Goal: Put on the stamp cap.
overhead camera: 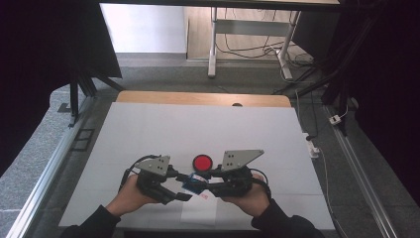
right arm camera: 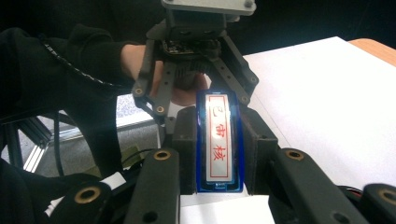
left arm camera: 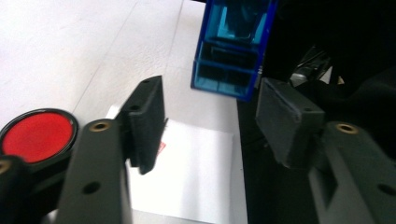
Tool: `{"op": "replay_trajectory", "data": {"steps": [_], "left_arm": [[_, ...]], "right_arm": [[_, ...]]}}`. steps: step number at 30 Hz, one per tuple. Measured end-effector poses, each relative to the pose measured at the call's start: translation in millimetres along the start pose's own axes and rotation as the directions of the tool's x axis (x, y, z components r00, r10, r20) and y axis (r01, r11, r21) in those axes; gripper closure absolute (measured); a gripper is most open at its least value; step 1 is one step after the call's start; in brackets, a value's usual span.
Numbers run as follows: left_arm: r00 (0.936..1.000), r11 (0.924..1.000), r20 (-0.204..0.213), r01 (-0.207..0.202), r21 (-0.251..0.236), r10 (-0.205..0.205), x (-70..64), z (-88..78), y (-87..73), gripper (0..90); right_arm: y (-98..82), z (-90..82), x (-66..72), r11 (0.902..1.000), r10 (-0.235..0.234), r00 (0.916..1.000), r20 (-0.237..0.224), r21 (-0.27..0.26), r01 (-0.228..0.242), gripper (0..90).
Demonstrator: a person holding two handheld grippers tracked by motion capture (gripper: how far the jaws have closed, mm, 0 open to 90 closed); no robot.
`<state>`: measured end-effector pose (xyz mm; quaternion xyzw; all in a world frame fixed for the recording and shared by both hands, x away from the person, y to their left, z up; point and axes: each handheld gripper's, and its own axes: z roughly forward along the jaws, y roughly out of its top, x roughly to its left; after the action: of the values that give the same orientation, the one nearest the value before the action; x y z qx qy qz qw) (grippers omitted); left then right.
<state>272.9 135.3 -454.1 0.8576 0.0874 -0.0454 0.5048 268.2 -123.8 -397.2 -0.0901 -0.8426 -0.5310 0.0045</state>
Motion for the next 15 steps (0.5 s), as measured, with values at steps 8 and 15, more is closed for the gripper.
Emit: {"op": "replay_trajectory", "data": {"steps": [8,15], "left_arm": [[0.9960,0.9992,-0.084,0.033,0.024,-0.030,-3.4,-4.1,-2.6,28.8],[0.9860,0.9965,-0.153,0.073,0.041,-0.065,-6.2,-9.4,-6.3,19.2]], "right_arm": [[-0.4,-2.8,-0.9,1.0000,-0.001,0.9999,0.017,-0.002,0.001,71.6],[-0.6,-4.5,-1.4,1.0000,-0.002,0.9996,0.027,0.004,0.002,71.6]]}}
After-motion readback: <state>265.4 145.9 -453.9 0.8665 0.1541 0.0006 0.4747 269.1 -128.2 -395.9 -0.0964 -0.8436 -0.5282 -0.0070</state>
